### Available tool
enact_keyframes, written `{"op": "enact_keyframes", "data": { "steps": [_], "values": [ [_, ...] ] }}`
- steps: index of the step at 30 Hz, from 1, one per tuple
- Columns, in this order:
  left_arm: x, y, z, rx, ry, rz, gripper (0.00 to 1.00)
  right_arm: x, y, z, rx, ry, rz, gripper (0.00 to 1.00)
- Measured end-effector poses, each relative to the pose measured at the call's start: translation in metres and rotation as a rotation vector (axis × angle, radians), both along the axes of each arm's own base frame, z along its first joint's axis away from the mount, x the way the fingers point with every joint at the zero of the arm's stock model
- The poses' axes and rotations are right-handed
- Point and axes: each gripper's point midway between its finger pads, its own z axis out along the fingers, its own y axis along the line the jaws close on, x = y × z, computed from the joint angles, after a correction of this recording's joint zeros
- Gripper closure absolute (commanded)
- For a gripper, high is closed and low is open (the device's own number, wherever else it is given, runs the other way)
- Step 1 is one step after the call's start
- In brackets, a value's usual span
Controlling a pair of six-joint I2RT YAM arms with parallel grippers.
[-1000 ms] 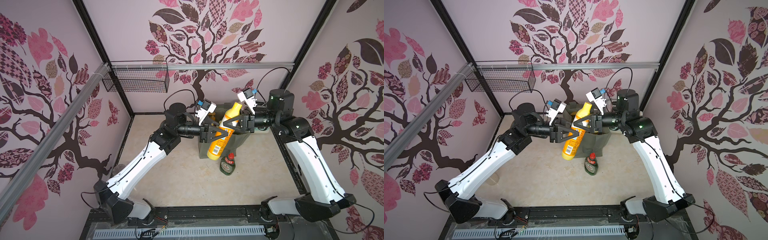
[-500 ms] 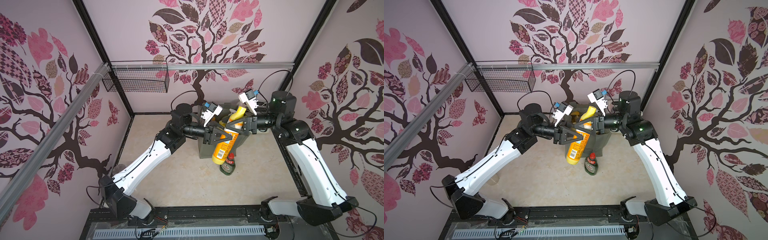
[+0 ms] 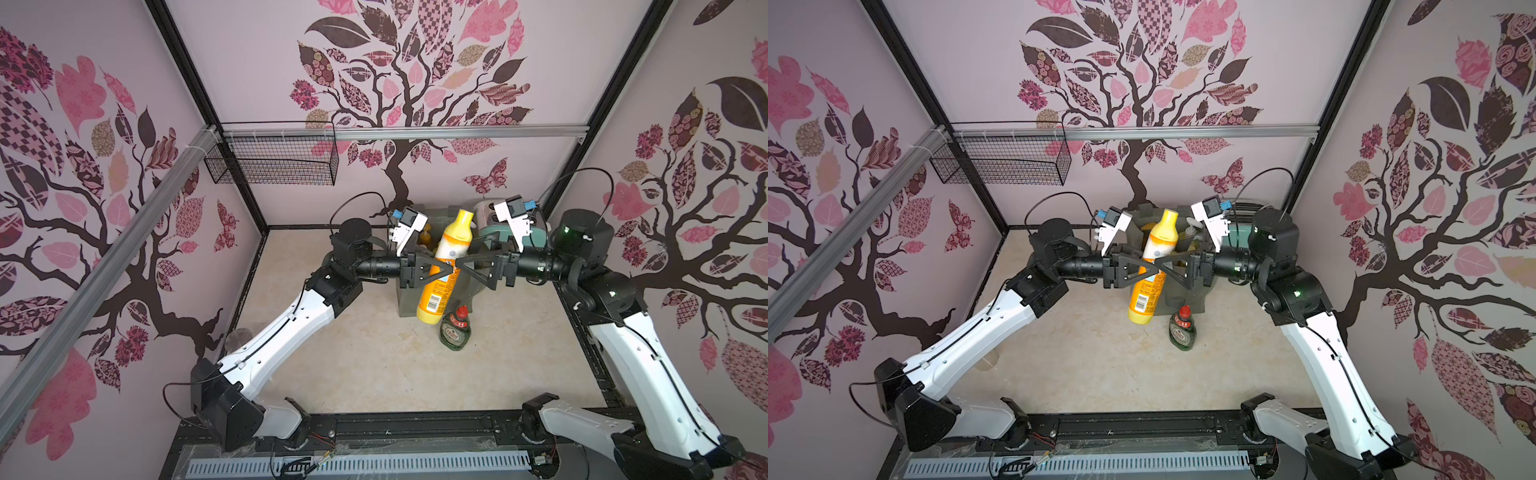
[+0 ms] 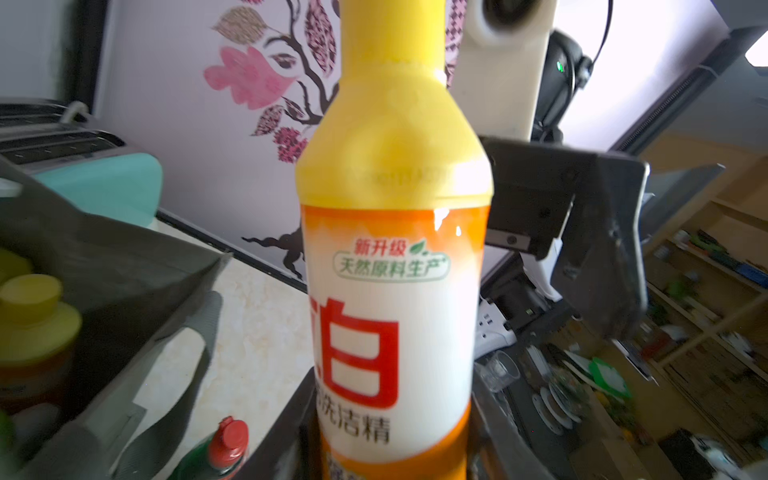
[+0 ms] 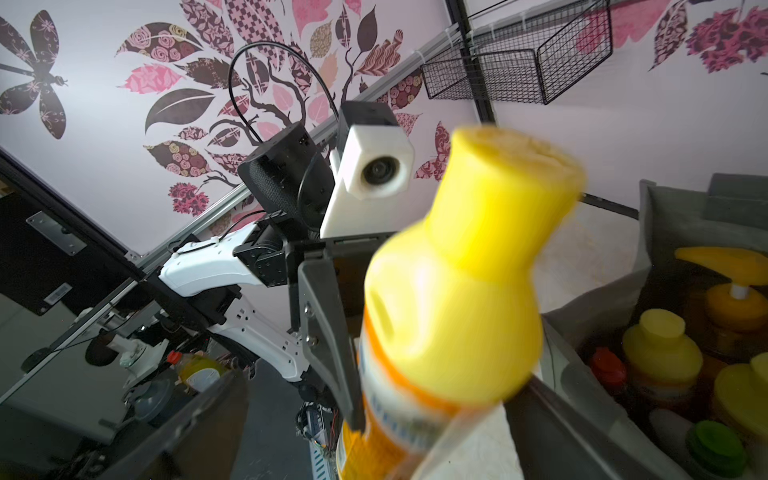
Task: Pack dish soap into the shopping bag
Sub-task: Adjust the bottle of dish soap.
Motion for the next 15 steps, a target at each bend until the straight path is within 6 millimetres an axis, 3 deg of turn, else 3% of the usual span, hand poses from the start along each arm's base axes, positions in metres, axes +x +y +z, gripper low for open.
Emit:
{"op": "enact_keyframes", "data": {
  "steps": [4, 9, 15],
  "values": [
    [0.011, 0.014, 0.01, -0.05, 0.002, 0.108, 1.0, -0.014, 0.002, -0.018, 0.069, 0.027, 0.054, 0.0],
    [0.009, 0.019, 0.024, -0.123, 0.013, 0.135, 1.0, -0.011, 0.011, -0.042, 0.127, 0.107, 0.105, 0.0],
    [0.006, 0.02, 0.038, -0.186, 0.034, 0.121, 1.0, -0.011, 0.029, -0.039, 0.157, 0.102, 0.168, 0.05]
  ]
}}
